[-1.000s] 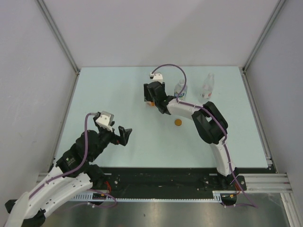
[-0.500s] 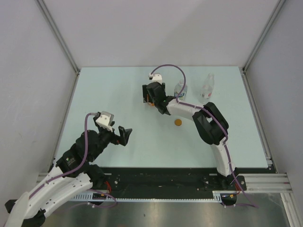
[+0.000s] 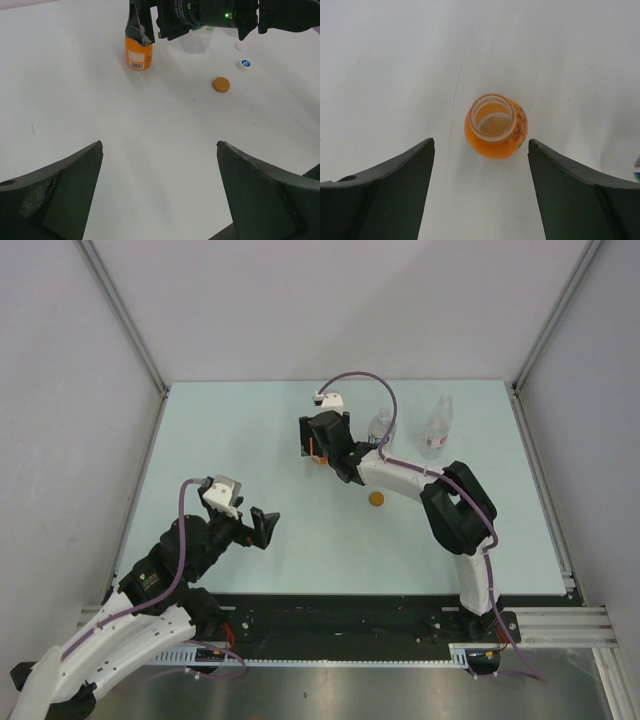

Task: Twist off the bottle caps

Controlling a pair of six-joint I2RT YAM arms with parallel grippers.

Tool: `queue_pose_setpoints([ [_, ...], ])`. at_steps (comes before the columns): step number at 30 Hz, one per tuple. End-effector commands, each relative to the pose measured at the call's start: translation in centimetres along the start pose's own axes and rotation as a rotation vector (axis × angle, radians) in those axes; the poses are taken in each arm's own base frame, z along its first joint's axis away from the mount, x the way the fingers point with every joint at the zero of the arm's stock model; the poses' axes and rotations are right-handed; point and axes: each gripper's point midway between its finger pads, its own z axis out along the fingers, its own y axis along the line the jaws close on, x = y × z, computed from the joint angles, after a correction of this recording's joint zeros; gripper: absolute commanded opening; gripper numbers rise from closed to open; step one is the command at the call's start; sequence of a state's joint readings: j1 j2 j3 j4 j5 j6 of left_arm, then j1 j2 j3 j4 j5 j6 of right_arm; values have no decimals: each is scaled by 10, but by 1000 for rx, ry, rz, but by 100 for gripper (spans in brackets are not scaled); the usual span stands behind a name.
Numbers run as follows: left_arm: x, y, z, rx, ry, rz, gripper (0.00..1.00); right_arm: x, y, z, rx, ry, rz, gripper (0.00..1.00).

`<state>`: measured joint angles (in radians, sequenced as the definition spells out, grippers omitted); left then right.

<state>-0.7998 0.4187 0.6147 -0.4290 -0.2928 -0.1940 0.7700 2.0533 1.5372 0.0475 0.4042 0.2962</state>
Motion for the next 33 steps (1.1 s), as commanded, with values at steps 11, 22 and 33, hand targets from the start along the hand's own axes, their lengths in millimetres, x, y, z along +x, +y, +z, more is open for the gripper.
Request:
queue_pose_setpoints([
  [11, -22, -14, 1, 62, -59, -42, 100, -39, 11, -179, -69, -93, -51, 79],
  [22, -14, -23, 36, 22, 53, -115, 100, -16, -80, -288, 6, -168, 20, 77],
  [33, -7, 63, 69, -292, 117, -455, 100, 2, -134, -337, 9, -254, 141, 77],
])
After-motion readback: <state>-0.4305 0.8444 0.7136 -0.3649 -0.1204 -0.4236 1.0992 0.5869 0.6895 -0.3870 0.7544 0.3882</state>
